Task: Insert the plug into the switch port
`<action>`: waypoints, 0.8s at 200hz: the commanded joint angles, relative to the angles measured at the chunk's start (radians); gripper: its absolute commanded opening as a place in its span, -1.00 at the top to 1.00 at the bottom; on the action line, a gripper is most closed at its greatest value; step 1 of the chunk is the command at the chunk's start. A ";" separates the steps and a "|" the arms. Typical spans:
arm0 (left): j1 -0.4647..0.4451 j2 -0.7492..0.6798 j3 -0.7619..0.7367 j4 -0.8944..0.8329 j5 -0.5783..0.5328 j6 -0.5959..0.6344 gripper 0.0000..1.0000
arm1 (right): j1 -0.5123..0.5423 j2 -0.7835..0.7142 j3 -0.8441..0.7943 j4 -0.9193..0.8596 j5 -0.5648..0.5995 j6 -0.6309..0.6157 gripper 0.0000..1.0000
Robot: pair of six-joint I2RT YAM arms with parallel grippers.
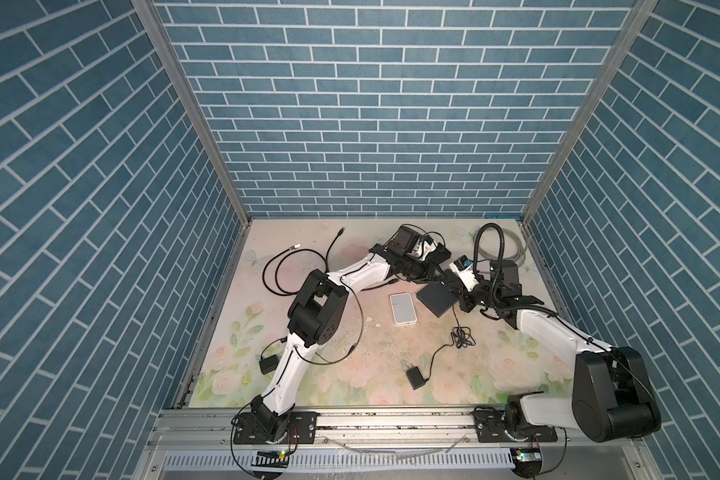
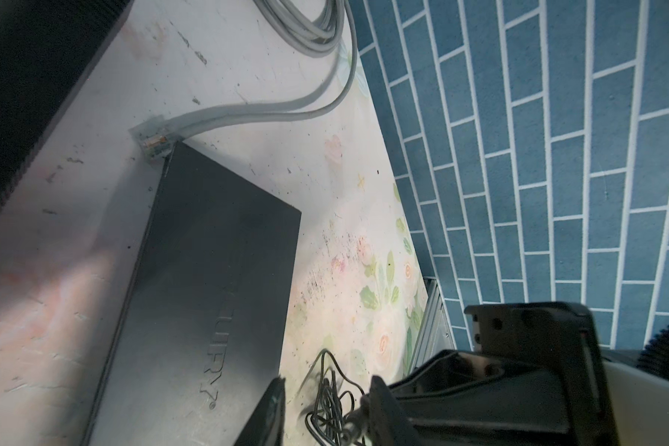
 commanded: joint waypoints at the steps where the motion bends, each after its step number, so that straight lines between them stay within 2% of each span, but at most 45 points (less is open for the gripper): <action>1: 0.000 -0.016 -0.030 0.038 0.019 -0.022 0.29 | 0.007 0.003 -0.017 0.055 -0.013 0.036 1.00; 49: 0.000 -0.021 -0.045 0.082 0.040 -0.059 0.43 | 0.018 0.015 -0.009 0.070 -0.003 0.038 1.00; 89: 0.006 -0.031 -0.114 0.247 0.085 -0.200 0.59 | 0.041 0.050 0.018 0.076 0.045 0.046 1.00; 160: 0.021 -0.077 -0.137 0.185 0.053 -0.156 0.82 | 0.062 0.087 0.028 0.142 0.111 0.080 1.00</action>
